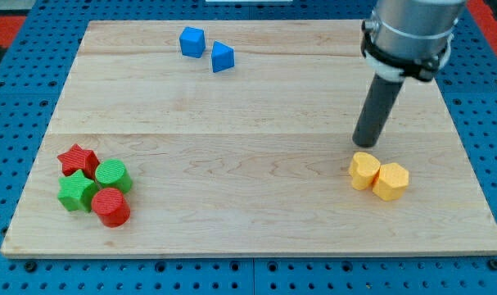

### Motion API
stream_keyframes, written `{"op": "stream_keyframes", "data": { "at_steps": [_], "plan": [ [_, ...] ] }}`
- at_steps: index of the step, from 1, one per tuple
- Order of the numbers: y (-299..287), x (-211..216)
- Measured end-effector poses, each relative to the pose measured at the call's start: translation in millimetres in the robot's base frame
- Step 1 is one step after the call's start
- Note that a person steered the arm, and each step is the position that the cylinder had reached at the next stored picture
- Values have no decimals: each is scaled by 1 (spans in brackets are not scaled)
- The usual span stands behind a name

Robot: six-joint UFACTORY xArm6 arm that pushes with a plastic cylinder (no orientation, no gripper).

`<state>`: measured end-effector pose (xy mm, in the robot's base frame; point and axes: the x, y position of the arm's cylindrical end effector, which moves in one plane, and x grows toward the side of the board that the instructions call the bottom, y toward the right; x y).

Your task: Separate the blue triangle from the blue cube

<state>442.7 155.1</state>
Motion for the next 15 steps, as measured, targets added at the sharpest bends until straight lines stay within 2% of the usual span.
{"op": "stream_keyframes", "data": {
  "at_steps": [1,4,5,6,7,9,11,12,13,15],
  "plan": [
    [-36,-42],
    [-299,-143],
    [-325,-186],
    [-279,-201],
    [-249,-194],
    [-224,-231],
    [-214,-175],
    [-214,-166],
    [-175,-160],
    [-268,-144]
  ]
}}
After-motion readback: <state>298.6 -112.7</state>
